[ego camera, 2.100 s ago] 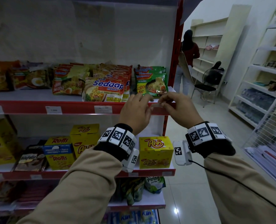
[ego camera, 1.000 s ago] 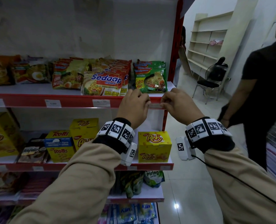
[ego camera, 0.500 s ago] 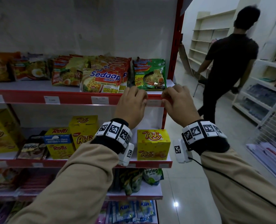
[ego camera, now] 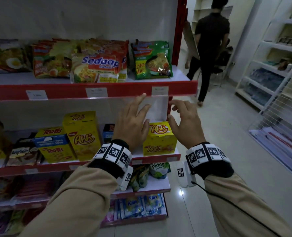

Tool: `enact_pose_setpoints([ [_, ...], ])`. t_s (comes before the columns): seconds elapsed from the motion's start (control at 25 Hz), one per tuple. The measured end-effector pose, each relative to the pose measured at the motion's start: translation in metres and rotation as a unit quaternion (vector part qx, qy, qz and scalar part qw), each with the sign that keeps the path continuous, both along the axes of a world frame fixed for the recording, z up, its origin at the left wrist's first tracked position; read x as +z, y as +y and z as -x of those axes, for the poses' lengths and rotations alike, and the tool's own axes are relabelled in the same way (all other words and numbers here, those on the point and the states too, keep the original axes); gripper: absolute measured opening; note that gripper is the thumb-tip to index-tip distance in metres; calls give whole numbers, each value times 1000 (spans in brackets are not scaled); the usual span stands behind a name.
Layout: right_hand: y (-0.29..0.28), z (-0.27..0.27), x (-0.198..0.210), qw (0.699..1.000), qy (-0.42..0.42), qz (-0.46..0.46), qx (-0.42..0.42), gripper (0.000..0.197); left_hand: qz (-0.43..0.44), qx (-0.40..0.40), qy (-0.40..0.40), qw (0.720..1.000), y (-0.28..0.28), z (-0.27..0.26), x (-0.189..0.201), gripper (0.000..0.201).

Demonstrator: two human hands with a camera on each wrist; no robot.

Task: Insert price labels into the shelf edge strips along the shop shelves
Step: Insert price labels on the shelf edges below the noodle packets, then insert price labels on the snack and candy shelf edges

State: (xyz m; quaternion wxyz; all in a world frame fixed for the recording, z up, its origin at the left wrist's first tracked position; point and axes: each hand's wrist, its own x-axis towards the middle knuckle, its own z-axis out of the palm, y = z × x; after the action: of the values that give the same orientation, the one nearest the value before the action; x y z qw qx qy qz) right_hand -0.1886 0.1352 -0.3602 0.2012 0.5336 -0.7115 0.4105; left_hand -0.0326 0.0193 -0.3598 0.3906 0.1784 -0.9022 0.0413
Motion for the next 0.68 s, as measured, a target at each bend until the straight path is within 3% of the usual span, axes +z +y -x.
enact_pose_setpoints([
  [0.16,16,-3,-80,997,-49,-64,-11,32,-53,-5,-45,998,9,-6,-62,37],
  [0.28,26,-4,-150,988,-74,-136,-19,29,-106,15,-154,982,18,-7,-121,40],
  [0.44,30,-1,-220,972,-84,-218,-21,40,-142,27,-263,954,26,5,-191,56],
  [0.56,20,2,-248,970,-50,-234,-32,46,-125,48,-280,951,23,18,-219,60],
  [0.68,12,5,-268,979,-10,-196,-55,51,-92,62,-216,970,19,26,-235,53],
])
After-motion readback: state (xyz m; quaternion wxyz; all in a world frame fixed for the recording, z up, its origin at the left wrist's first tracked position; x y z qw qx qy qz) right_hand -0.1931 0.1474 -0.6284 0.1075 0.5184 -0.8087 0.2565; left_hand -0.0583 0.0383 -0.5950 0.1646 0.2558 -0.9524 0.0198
